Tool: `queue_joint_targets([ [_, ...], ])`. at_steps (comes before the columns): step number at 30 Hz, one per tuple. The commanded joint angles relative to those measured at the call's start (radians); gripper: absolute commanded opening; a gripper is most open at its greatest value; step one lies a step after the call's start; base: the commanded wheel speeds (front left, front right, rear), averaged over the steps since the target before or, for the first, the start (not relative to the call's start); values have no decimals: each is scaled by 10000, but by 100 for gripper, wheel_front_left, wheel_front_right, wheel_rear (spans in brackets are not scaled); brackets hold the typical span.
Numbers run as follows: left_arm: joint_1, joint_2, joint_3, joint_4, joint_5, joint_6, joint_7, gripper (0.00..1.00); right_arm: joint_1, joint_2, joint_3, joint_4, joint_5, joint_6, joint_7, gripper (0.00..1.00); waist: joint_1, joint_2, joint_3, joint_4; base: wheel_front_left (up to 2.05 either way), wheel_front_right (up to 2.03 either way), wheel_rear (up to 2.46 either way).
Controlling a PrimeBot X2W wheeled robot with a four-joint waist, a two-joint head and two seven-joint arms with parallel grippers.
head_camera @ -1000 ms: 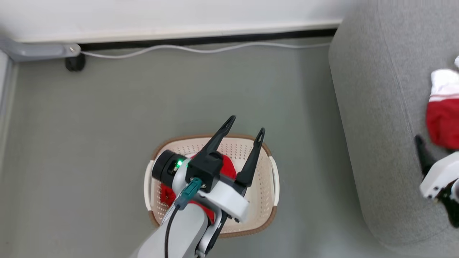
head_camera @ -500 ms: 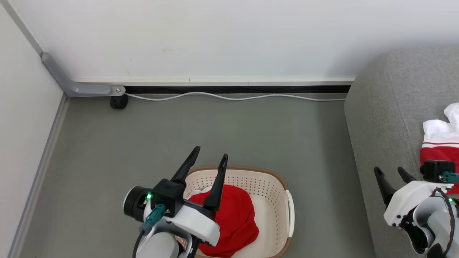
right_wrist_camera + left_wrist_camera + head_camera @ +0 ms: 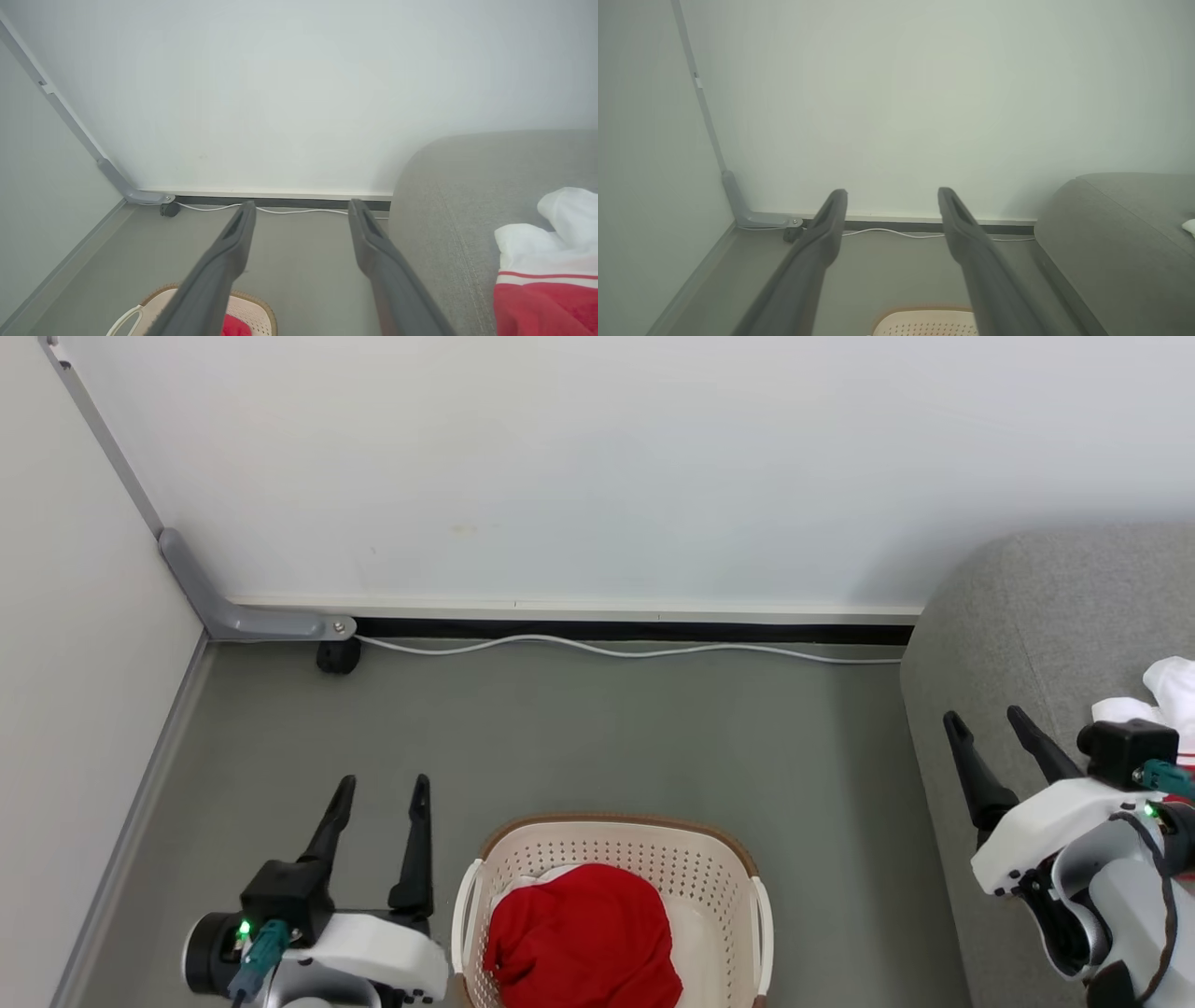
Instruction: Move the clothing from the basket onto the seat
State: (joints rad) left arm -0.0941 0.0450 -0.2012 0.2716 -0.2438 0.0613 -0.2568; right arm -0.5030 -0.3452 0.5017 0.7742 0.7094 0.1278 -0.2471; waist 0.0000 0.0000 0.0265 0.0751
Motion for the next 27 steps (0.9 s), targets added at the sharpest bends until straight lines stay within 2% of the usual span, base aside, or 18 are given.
queue_joint_targets([
  [1, -25, 52, 660, -289, 124, -33, -49, 100, 471, 48, -277, -587, -460, 29, -144, 100, 0, 0, -117, -23, 0, 0, 0],
  [9, 423, 52, 1741, -360, 236, -36, -49, 100, 1595, 615, -1731, -2492, -2012, 29, -146, 100, 0, 0, -307, -100, 0, 0, 0],
  [15, 657, 52, 2114, -437, 234, 30, -49, 100, 2219, 941, -2334, -3511, -2609, 29, -146, 100, 0, 0, -340, -192, 0, 0, 0],
  [21, 924, 52, 2226, -657, 133, 224, -49, 100, 2928, 1207, -2863, -4609, -3070, 29, -146, 100, 0, 0, -345, -327, 0, 0, 0],
  [27, 1176, 52, 2193, -761, 63, 350, -49, 100, 3447, 1340, -3137, -4907, -3483, 29, -146, 100, 0, 0, -366, -454, 0, 0, 0],
])
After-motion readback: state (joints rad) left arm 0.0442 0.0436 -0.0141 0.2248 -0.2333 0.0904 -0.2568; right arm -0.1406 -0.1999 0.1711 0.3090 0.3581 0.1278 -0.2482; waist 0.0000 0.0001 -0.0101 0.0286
